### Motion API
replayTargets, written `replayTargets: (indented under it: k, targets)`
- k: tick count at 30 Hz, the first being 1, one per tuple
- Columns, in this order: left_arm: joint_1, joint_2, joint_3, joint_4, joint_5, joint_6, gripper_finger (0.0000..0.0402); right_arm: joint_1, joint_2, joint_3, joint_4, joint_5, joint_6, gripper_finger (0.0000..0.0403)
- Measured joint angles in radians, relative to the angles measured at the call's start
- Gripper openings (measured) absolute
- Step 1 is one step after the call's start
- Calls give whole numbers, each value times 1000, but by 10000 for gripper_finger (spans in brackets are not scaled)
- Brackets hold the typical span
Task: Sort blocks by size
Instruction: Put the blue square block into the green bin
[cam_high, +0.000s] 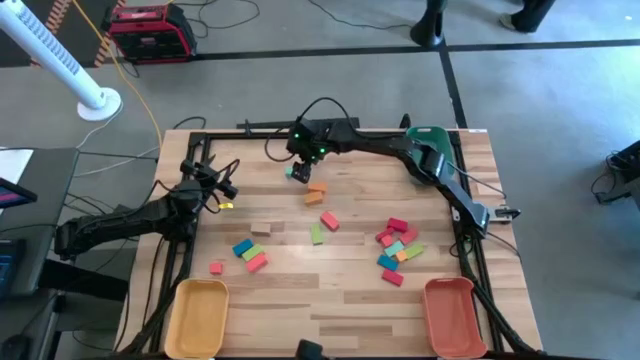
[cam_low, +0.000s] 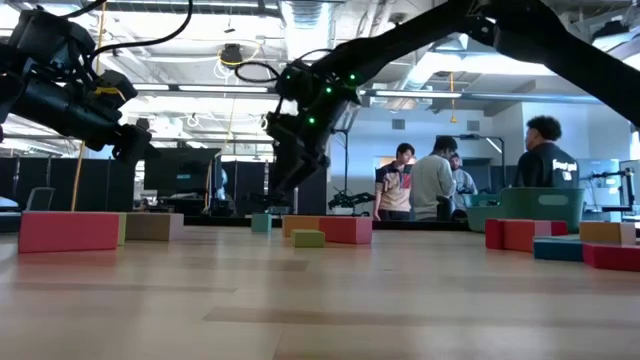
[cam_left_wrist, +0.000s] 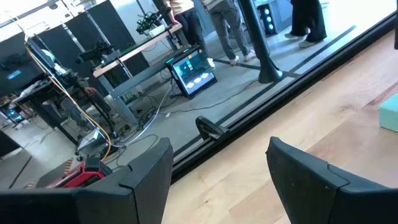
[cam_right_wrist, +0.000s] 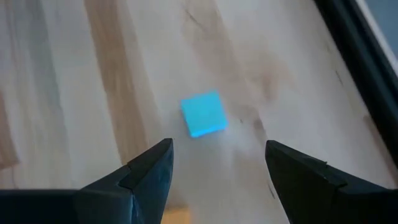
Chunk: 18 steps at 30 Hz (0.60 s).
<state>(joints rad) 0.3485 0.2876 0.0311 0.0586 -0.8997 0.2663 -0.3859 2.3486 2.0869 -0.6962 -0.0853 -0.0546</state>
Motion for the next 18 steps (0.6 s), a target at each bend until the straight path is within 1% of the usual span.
replayTargets:
  k: [6, 12, 18]
  targets:
    - [0, 0, 0, 0, 0, 0, 247, 20, -11, 0, -40, 0, 1, 282]
    - [0, 0, 0, 0, 0, 0, 247, 42, -11, 0, -178, 7, 1, 282]
    - [0, 0, 0, 0, 0, 0, 247, 78, -12, 0, -255, 8, -8, 282]
